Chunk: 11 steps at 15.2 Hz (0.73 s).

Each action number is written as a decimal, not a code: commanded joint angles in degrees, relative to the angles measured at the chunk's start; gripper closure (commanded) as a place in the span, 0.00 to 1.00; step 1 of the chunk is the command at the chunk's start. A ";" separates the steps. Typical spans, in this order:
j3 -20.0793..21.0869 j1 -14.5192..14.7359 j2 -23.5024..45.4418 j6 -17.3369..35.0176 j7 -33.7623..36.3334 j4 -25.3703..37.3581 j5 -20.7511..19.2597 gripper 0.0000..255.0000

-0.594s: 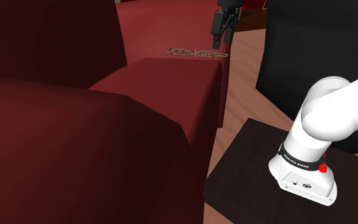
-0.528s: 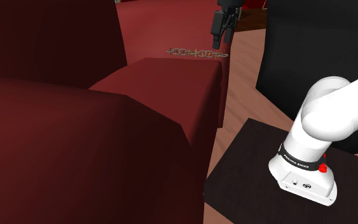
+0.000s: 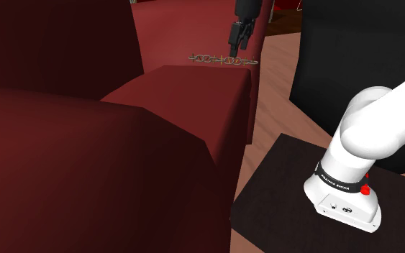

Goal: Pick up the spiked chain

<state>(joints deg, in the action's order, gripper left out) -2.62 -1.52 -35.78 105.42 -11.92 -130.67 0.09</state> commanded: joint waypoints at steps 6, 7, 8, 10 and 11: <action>-4.43 -0.29 10.63 11.48 -8.27 4.06 -1.96 0.00; -5.02 -0.26 12.29 12.91 -9.42 4.99 -1.99 0.00; -5.60 -0.24 13.98 14.29 -10.59 5.99 -1.96 0.00; -6.74 -0.12 17.44 16.89 -12.96 8.24 -1.69 0.00; -7.14 -0.09 18.74 17.79 -13.85 9.15 -1.51 0.00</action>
<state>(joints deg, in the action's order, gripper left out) -9.24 -1.72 -19.25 121.98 -24.64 -123.23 -1.65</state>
